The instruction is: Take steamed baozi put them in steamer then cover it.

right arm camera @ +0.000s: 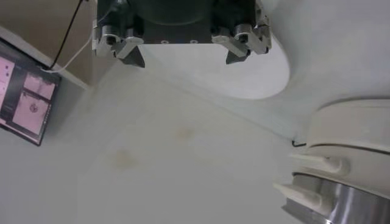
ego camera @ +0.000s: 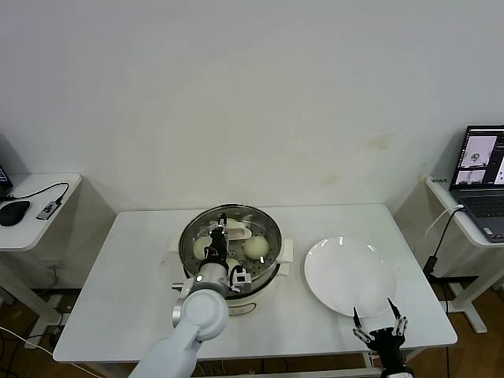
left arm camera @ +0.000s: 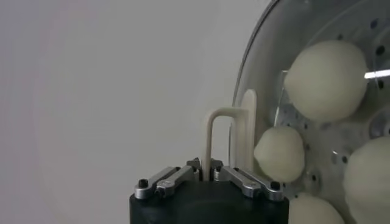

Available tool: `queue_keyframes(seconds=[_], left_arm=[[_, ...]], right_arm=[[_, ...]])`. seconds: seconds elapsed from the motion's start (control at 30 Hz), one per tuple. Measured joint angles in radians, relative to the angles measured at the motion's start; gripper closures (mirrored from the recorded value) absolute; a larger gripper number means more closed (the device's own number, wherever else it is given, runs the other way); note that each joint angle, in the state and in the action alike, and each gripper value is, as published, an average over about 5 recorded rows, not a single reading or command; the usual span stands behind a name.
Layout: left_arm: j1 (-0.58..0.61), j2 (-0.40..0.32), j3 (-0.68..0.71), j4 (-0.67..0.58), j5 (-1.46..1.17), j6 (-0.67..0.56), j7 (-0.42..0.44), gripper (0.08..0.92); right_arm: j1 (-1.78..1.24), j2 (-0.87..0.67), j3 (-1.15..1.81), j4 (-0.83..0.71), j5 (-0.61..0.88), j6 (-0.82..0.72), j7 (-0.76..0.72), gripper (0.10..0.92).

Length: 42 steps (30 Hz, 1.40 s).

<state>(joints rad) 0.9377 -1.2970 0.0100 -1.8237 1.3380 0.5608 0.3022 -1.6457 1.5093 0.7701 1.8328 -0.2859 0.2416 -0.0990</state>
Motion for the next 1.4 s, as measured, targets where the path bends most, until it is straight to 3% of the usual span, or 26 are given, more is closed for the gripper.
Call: queue_keyframes(seconds=[0.33,0.73,1.03,1.13,1.4], left_arm=[[0.007,-0.014,-0.009,0.005,0.016,-0.017,-0.001,0.816],[0.045,0.007,-0.025,-0.045,0.021,-0.043,-0.016,0.478],[0.143,0.06,-0.057,-0.168,-0.006,-0.071,-0.038,0.225],[0.192,0.086,-0.076,-0.23,-0.034,-0.082,-0.06,0.185],[0.402,0.137,-0.207,-0.384,-0.28,-0.157,-0.195,0.177]], right_arm=[[0.001,-0.003,-0.004,-0.002,-0.003,0.0,-0.002,0.203],[-0.002,-0.005,-0.012,-0.002,-0.003,-0.001,-0.004,0.203],[-0.005,-0.008,-0.019,0.001,-0.003,-0.001,-0.001,0.203],[-0.003,-0.009,-0.025,-0.001,-0.001,0.0,0.003,0.203],[0.0,-0.013,-0.041,-0.004,0.02,0.004,0.01,0.203]])
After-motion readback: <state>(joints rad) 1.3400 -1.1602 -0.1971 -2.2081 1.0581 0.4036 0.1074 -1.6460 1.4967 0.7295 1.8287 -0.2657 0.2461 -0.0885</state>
